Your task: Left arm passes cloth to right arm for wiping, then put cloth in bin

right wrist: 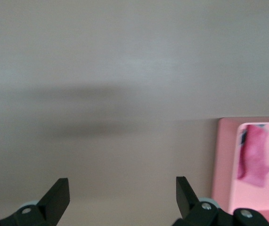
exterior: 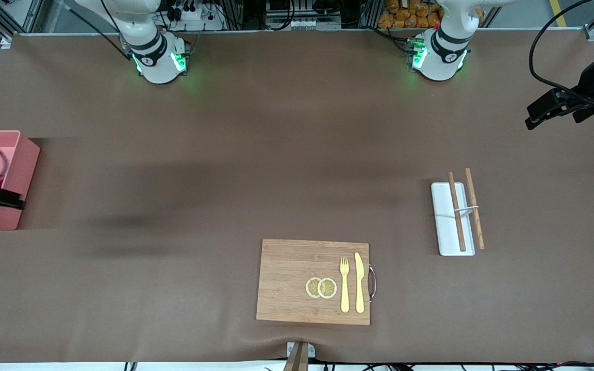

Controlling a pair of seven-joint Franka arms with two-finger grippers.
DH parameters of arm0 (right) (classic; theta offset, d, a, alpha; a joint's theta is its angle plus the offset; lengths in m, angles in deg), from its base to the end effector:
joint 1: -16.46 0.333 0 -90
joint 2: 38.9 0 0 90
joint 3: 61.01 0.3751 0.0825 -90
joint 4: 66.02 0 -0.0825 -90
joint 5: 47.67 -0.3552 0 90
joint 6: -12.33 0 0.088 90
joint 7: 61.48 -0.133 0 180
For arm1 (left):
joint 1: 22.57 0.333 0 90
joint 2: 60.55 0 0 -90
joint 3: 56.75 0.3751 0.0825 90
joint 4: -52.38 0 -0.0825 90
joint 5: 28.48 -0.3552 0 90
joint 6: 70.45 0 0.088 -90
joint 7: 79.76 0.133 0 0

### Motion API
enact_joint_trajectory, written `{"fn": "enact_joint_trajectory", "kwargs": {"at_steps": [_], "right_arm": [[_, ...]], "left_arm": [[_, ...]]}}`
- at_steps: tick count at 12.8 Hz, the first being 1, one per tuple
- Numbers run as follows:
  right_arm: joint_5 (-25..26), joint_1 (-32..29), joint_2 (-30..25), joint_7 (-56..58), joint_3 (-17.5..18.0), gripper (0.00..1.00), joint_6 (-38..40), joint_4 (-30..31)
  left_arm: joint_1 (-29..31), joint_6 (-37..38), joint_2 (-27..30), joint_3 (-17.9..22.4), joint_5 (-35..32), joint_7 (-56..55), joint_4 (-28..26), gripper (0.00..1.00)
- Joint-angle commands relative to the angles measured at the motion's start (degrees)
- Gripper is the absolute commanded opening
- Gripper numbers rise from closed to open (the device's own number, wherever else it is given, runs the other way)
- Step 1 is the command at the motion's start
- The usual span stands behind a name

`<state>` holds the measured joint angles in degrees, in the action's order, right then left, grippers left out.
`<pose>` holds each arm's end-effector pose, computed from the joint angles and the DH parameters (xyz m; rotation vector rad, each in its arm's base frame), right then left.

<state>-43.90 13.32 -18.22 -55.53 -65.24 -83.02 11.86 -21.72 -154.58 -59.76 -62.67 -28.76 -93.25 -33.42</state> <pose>0.6481 -0.0833 0.5468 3.0554 -0.0196 -0.0998 0.5080 -0.0449 0.6879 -3.1243 -0.2307 0.0223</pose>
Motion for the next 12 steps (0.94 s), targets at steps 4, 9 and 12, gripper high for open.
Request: {"fn": "enact_joint_trajectory", "kwargs": {"at_steps": [4, 9, 12], "right_arm": [[-1.12, 4.62, -11.87, -10.13, -0.61, 1.00, 4.91, 5.26], [-2.62, -2.55, -20.93, -10.17, 8.68, 1.00, 9.02, 9.48], [-2.80, -3.90, -21.99, -6.30, 9.24, 1.00, 10.88, 9.31]], "left_arm": [[0.47, 1.24, 1.23, -0.67, -0.77, 0.82, -1.03, 1.00], [0.74, 0.98, 2.20, -0.58, -0.86, 1.09, -2.79, 1.00], [0.74, 0.89, 2.20, -0.58, -0.86, 1.00, -2.70, 1.00]]}}
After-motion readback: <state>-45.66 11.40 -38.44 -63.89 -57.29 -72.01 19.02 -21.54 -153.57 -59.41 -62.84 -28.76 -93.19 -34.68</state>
